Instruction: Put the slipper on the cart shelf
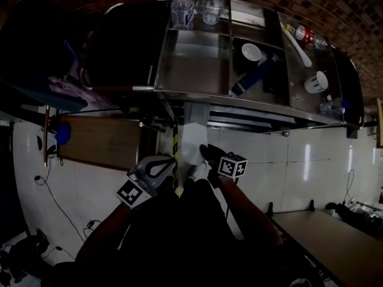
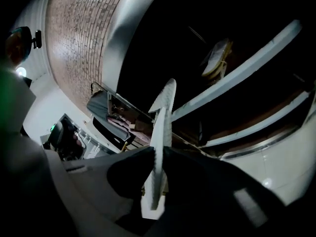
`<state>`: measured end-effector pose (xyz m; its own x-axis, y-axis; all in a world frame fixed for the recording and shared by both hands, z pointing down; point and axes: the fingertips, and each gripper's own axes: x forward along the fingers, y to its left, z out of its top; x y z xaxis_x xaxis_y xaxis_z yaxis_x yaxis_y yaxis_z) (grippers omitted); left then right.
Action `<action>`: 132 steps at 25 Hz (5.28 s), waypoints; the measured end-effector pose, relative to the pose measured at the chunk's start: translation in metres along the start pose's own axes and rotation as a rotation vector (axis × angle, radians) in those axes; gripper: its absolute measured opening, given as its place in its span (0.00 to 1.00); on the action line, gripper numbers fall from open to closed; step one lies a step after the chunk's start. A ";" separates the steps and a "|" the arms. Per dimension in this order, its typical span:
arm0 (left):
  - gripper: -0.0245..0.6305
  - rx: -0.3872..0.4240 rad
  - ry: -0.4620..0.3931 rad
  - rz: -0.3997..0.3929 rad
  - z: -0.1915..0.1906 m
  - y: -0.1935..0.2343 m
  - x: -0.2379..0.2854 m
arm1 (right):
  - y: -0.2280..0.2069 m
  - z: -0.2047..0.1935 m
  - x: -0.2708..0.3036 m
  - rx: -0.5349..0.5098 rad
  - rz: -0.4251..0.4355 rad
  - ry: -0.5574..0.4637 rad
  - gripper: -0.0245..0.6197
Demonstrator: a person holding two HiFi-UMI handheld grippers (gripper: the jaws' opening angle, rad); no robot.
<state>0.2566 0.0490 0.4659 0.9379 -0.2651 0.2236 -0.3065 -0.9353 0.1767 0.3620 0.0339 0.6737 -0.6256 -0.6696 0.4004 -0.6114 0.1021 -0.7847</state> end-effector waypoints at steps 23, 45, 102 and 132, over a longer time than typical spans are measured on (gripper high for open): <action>0.04 -0.085 -0.001 0.041 -0.020 0.021 -0.025 | -0.024 0.101 0.066 0.138 0.078 -0.060 0.13; 0.04 -0.117 0.039 0.085 -0.035 0.018 -0.034 | -0.061 0.172 0.105 -0.108 -0.086 -0.330 0.14; 0.04 0.015 -0.144 -0.021 0.051 -0.017 -0.039 | 0.262 0.067 -0.083 -0.972 0.136 -0.259 0.04; 0.04 -0.025 -0.197 0.048 0.026 0.089 -0.243 | 0.397 -0.035 0.096 -0.899 0.231 -0.202 0.04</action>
<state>0.0052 0.0238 0.4026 0.9352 -0.3518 0.0412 -0.3529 -0.9152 0.1947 0.0422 0.0361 0.4168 -0.7334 -0.6680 0.1258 -0.6798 0.7195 -0.1421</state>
